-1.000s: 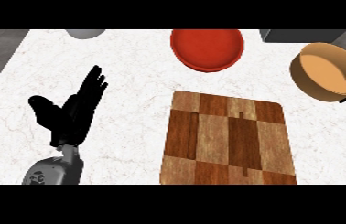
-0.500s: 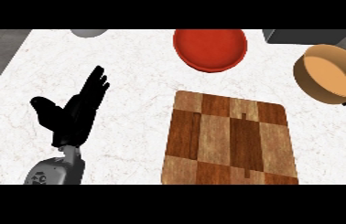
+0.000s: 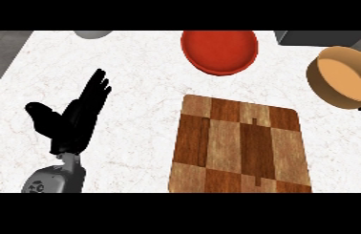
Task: Pick the squash from the cutting board and place it in the pot
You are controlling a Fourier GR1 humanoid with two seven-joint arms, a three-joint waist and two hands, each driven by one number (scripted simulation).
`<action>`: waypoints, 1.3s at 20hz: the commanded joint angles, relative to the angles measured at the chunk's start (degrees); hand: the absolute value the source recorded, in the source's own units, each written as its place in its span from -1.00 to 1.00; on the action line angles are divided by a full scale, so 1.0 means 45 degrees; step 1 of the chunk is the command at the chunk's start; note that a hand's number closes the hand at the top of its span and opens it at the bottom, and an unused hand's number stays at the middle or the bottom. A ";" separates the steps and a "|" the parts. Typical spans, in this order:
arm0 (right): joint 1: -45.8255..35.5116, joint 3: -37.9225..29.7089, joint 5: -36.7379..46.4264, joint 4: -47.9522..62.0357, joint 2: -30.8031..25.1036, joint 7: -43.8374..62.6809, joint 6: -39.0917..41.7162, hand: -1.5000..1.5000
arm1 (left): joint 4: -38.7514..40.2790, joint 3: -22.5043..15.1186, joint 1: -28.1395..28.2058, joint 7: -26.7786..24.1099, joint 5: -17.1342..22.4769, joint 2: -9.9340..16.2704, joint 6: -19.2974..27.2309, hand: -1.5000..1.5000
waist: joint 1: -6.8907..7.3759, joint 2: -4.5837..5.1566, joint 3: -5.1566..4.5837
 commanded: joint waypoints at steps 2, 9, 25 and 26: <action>-0.0433 0.0816 0.0823 0.1069 0.0660 -0.1071 -0.0724 1.00 | 0.0617 -0.0042 0.0007 -0.0476 -0.0133 -0.0144 -0.0075 0.00 | -0.0090 0.0022 0.0010; -0.1203 0.0654 0.0649 0.3014 0.2472 0.1241 -0.0280 -1.00 | 0.0009 0.0153 -0.0169 0.0212 0.0103 0.0113 -0.0187 0.00 | 0.0041 0.0025 0.0009; -0.2368 -0.3498 -0.2869 0.5219 0.1153 0.1786 -0.1445 -1.00 | 0.0403 0.0361 -0.0046 -0.0375 0.0101 0.0045 -0.0243 0.00 | 0.0071 0.0126 0.0028; -0.1831 -0.3655 -0.2921 0.5407 0.1196 0.1392 -0.1984 -1.00 | -0.0191 -0.0133 -0.0229 0.0193 -0.0193 -0.0205 0.0034 0.00 | 0.0126 0.0145 0.0052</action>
